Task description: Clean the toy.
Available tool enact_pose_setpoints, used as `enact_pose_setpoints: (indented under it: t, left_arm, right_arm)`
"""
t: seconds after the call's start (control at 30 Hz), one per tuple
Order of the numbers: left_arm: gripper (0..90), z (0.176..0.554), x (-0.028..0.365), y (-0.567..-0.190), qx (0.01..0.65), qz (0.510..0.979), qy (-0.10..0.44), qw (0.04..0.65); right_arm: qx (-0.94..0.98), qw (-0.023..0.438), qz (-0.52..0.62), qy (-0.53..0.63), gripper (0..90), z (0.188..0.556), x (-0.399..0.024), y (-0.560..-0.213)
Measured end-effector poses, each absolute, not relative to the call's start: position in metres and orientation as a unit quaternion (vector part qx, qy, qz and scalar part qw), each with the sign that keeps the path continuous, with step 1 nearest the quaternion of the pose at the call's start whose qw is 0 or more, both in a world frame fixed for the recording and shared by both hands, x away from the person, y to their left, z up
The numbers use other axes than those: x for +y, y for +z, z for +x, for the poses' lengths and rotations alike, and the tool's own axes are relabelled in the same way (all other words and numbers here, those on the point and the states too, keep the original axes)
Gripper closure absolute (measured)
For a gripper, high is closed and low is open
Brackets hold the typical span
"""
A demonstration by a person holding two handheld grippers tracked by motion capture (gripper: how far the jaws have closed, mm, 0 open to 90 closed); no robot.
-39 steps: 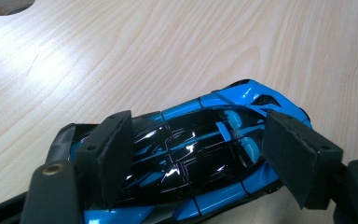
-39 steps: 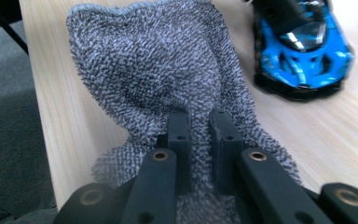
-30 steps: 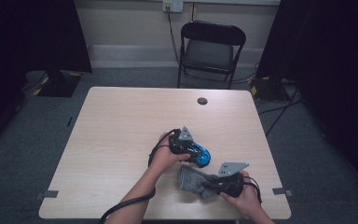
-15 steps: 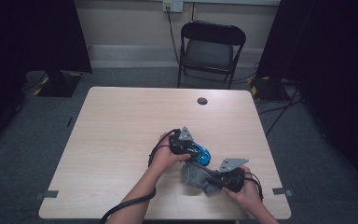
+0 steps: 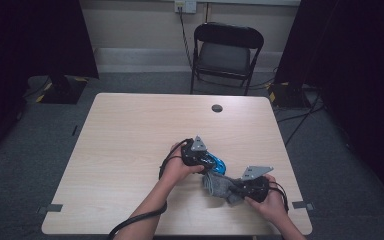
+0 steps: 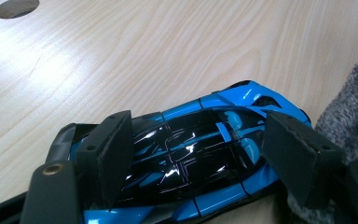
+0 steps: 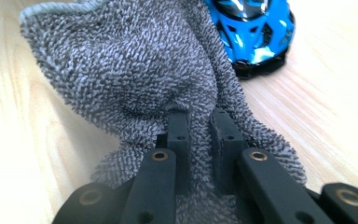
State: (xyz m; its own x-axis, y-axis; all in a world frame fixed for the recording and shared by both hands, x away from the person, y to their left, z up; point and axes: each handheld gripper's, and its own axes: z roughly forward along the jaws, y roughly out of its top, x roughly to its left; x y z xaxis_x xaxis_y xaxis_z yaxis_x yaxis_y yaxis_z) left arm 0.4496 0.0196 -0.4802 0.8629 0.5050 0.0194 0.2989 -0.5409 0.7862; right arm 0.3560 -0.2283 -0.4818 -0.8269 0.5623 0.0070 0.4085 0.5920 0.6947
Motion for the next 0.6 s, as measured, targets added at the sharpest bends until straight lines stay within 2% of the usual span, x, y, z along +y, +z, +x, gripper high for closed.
enact_pose_setpoints:
  t: [0.6]
  left_arm:
    - [24.7,0.449,0.020,-0.481,0.233,0.868,0.125,0.420]
  right_arm:
    - [0.860,0.111,0.334,0.368,80.7,0.372,-0.261,-0.485]
